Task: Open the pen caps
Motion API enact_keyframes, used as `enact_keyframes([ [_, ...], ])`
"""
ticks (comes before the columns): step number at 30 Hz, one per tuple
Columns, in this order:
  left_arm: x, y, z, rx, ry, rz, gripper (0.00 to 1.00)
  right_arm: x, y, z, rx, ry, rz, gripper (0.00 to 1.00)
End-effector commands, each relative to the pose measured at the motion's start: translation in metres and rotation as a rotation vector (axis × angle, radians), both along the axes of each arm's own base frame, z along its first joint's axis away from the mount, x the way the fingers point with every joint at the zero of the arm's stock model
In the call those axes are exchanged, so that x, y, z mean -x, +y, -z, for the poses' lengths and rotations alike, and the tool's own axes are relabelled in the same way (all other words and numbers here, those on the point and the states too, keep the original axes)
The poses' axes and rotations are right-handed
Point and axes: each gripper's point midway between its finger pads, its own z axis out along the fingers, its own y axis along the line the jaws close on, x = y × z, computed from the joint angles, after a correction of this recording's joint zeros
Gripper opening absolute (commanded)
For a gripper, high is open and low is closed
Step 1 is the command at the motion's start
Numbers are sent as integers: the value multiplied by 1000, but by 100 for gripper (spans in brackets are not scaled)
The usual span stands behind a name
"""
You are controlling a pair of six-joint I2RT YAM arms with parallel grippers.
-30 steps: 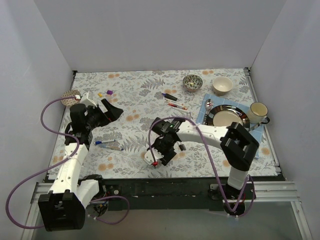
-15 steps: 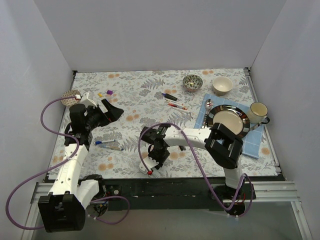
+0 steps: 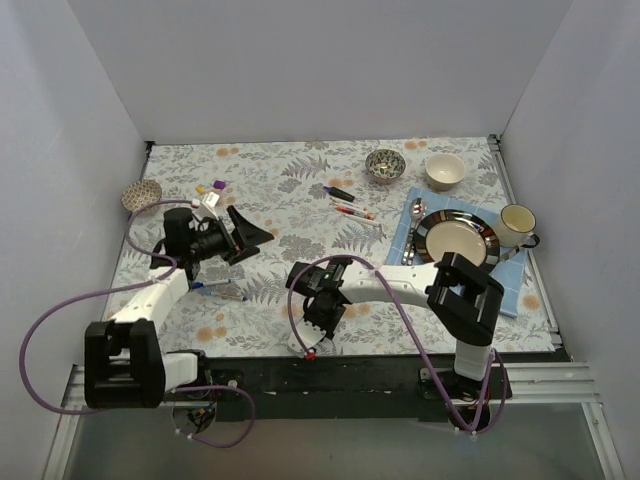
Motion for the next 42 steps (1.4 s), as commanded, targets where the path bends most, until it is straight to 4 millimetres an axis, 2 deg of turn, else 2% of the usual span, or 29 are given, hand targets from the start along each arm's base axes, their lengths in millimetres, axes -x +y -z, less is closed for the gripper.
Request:
enact_keyframes([
  [1,31,-50,10,119,125,252,98,-2,4,-27,-72,-66,-57,1],
  [2,43,-69,11,117,152,327,98,2,5,-30,-78,-70,-78,1],
  [6,65,-100,43,74,278,463,98,15,13,-42,-92,-74,-122,1],
  [7,77,-110,48,62,311,505,97,18,14,-44,-97,-76,-131,1],
  [8,83,-114,60,49,367,525,95,23,16,-45,-98,-74,-147,1],
  [9,85,-120,62,27,356,556,93,25,16,-45,-97,-73,-153,1],
  [10,96,-129,67,7,371,599,93,27,17,-45,-98,-75,-160,1],
  [13,114,-139,82,-43,424,658,88,32,19,-47,-103,-77,-172,1],
  [15,120,-142,87,-52,442,681,84,33,19,-48,-106,-76,-174,1],
  [18,129,-145,93,-65,463,712,73,34,20,-50,-108,-76,-173,1],
  [19,133,-148,94,-66,468,734,66,34,19,-50,-108,-76,-170,1],
  [22,141,-153,99,-73,494,764,58,34,19,-50,-108,-73,-166,1],
  [24,143,-155,101,-77,499,776,49,35,19,-49,-108,-66,-164,1],
  [31,141,-163,101,-88,503,785,41,37,20,-48,-111,-54,-159,1],
  [36,146,-165,105,-81,526,810,23,37,20,-48,-110,-53,-157,1],
  [39,149,-167,104,-77,531,823,18,37,21,-48,-115,-55,-154,1],
  [41,150,-168,103,-68,530,833,2,37,21,-48,-115,-55,-151,1],
  [42,149,-169,101,-62,524,834,0,36,22,-48,-118,-56,-147,1],
])
